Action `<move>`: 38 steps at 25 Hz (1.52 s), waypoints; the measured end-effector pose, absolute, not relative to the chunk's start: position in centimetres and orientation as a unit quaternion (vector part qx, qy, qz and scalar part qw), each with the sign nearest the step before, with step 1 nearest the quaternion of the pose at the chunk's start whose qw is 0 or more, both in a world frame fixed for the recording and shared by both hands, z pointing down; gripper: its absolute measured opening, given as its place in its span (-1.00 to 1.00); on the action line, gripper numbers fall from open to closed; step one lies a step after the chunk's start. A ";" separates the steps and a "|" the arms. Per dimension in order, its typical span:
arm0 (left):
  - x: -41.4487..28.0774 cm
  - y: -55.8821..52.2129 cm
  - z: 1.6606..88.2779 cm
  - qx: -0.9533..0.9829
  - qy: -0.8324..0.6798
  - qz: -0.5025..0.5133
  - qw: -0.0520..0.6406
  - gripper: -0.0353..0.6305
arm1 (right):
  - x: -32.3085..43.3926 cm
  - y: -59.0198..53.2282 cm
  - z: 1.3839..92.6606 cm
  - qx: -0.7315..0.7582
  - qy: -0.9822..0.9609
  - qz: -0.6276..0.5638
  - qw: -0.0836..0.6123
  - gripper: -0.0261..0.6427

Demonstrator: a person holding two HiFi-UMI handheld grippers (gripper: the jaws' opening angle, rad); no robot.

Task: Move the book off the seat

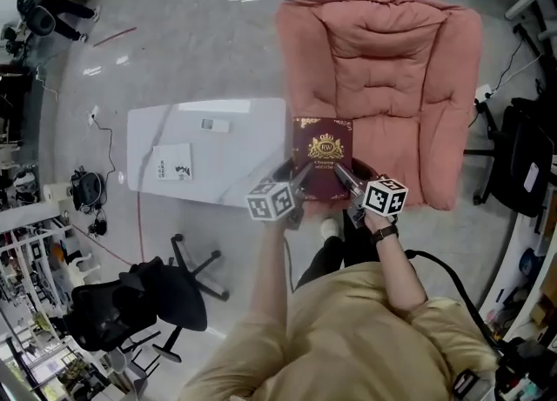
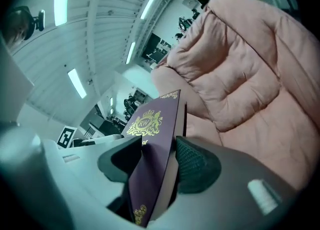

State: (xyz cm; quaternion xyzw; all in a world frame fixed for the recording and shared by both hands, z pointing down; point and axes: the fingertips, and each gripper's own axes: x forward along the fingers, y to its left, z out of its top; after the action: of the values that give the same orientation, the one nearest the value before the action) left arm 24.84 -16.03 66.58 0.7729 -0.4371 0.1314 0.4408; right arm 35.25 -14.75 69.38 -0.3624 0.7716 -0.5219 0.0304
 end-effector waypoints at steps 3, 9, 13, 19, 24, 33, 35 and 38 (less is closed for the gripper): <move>24.4 -15.5 61.8 0.785 -0.448 0.093 0.418 -0.08 | 35.0 -14.7 64.3 -0.365 0.798 -0.478 0.031 -0.31; 23.2 -15.6 51.6 0.802 -0.482 0.022 0.353 -0.08 | 33.9 -16.2 53.7 -0.342 0.853 -0.393 0.039 -0.31; 21.9 -17.1 44.9 0.804 -0.510 -0.034 0.302 -0.07 | 32.6 -18.8 46.5 -0.320 0.888 -0.327 0.048 -0.31; 19.4 -18.8 34.6 0.799 -0.551 -0.115 0.211 -0.07 | 29.9 -21.8 35.5 -0.273 0.933 -0.222 0.073 -0.31; 15.7 -16.4 28.5 0.774 -0.599 -0.144 0.146 -0.07 | 25.7 -20.8 29.3 -0.205 0.960 -0.171 0.088 -0.31; 2.9 -2.5 22.9 0.673 -0.716 -0.176 0.058 -0.07 | 10.6 -10.2 23.3 -0.045 0.984 -0.143 0.101 -0.31; -0.4 2.0 21.9 0.653 -0.733 -0.184 0.049 -0.07 | 6.9 -6.1 22.1 -0.019 0.985 -0.139 0.096 -0.30; -4.7 8.8 20.7 0.628 -0.753 -0.195 0.032 -0.07 | 2.0 0.2 20.7 0.009 0.986 -0.136 0.095 -0.30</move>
State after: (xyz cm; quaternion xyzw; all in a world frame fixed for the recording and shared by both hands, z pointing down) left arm -4.67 8.83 20.74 0.6279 -0.7528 -0.1949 0.0319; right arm 2.02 0.18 20.67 0.0093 0.9860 -0.1364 0.0949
